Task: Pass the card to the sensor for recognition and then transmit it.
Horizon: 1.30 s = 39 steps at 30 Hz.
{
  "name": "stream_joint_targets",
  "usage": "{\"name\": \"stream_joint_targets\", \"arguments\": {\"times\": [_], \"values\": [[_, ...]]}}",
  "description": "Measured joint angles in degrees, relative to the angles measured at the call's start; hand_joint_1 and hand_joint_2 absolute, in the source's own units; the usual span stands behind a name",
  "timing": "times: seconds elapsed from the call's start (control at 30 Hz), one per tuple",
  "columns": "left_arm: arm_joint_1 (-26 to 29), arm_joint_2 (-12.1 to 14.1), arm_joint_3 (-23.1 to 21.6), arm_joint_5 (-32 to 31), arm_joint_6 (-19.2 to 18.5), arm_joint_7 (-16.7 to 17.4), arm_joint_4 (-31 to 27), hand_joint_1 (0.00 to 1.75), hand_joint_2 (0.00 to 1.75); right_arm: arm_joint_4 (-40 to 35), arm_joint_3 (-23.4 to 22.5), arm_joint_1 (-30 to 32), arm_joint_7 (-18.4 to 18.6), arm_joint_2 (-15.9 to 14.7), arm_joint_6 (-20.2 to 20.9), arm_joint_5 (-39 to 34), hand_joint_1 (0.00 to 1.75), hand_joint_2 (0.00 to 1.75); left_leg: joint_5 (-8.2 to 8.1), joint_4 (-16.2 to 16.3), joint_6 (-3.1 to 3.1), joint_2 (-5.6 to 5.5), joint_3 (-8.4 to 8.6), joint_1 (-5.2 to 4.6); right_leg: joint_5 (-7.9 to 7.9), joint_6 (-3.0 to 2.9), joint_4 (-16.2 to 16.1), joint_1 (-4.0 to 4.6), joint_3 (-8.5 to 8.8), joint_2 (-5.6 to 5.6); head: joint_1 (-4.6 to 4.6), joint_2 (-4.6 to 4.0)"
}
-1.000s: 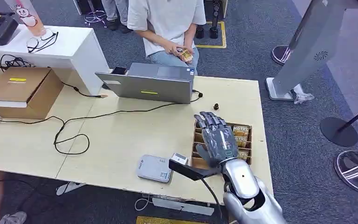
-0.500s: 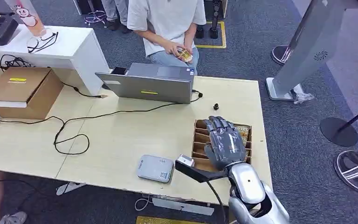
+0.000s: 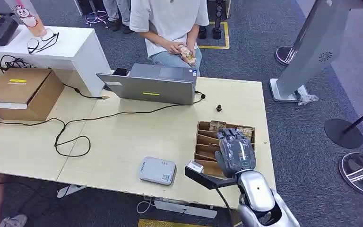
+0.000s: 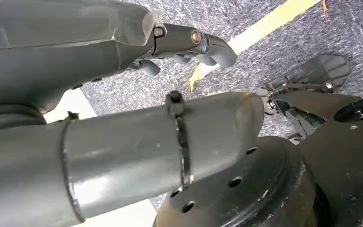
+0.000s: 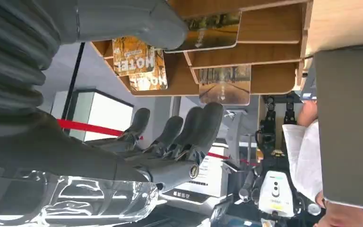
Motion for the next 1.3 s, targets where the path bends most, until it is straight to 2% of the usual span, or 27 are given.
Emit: {"name": "stream_joint_targets", "arguments": {"times": [0.03,0.17,0.53,0.57,0.93,1.13,1.3], "values": [[0.0,0.0,0.0,0.0,0.0,0.0,0.0,0.0,0.0,0.1,0.0,0.0,0.0,0.0,0.0,0.0,0.77,1.75,0.0,0.0,0.0,0.0,0.0,0.0,0.0,0.0,0.0,0.0,0.0,0.0,0.0,0.0],[0.0,0.0,0.1,-0.1,0.0,-0.1,0.0,0.0,0.0,0.3,0.0,0.1,0.0,-0.1,0.1,0.0,0.66,1.75,0.0,0.0,0.0,0.0,0.0,0.0,0.0,0.0,0.0,0.0,0.0,0.0,0.0,0.0],[0.0,0.0,0.5,-0.4,0.0,-0.2,0.0,0.0,0.0,1.4,0.2,0.0,-0.2,-0.1,0.5,0.0,0.7,1.75,0.0,0.0,0.0,0.0,-0.02,0.0,0.0,0.0,0.0,0.0,0.0,0.0,0.0,0.0],[0.0,0.0,0.6,-0.4,0.0,-0.2,0.0,0.0,0.0,1.6,0.3,-0.1,-0.2,-0.1,0.6,0.0,0.65,1.75,0.0,0.0,0.0,0.0,-0.02,0.0,0.0,0.0,0.0,0.0,0.0,-0.01,0.0,0.0],[0.0,0.0,1.0,-0.9,-0.1,-0.2,0.0,0.0,0.0,3.9,0.9,-1.3,-0.3,0.0,1.0,-0.3,0.77,1.75,0.0,0.0,0.0,-0.01,-0.02,0.0,0.0,0.0,0.0,0.0,0.0,-0.01,0.0,0.0],[0.0,0.0,1.1,-1.1,-0.1,-0.2,0.0,0.0,0.0,4.8,1.2,-1.9,-0.5,0.2,1.1,-0.4,0.79,1.75,0.0,0.0,0.0,-0.01,-0.02,0.0,0.0,0.0,0.0,0.0,0.0,-0.01,0.0,0.0],[0.0,0.0,1.2,-1.2,-0.1,-0.3,0.0,0.0,0.0,4.8,1.3,-2.1,-0.5,0.5,1.2,-0.5,0.73,1.75,0.0,0.0,0.0,-0.01,-0.03,0.0,0.0,0.0,0.0,0.0,0.0,-0.01,0.0,0.0]]}}
